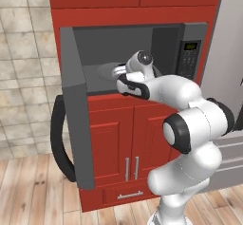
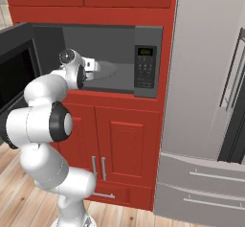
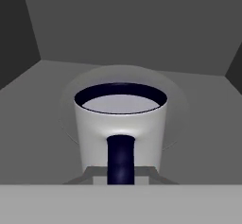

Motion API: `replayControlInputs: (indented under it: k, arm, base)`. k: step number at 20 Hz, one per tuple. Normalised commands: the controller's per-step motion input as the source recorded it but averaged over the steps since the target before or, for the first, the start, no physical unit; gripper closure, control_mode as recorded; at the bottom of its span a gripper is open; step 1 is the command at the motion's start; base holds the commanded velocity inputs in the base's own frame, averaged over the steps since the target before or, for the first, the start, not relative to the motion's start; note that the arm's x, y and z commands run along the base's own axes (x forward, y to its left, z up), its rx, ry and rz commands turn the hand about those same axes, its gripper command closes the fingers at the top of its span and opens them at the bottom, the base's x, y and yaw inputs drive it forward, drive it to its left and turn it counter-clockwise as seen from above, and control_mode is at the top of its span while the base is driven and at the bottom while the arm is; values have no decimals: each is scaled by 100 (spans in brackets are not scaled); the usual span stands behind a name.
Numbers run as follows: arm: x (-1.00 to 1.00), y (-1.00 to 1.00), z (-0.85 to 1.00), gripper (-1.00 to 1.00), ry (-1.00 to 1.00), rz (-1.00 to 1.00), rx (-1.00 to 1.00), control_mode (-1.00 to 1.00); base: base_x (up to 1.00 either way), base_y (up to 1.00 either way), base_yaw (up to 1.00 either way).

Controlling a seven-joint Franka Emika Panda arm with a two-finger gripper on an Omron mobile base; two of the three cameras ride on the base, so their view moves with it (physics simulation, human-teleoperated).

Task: Pick the mug from the counter and place it inside the microwave. Then close the microwave.

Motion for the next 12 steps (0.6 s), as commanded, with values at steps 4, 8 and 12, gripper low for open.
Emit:
replayControlInputs:
  k: [4,8,12]
  arm:
    - [0,0,0,100,0,0,0,-100]
    - [0,0,0,100,0,0,0,-100]
    - [7,0,0,100,0,0,0,-100]
  base:
    - [0,0,0]
    - [0,0,0]
    - [0,0,0]
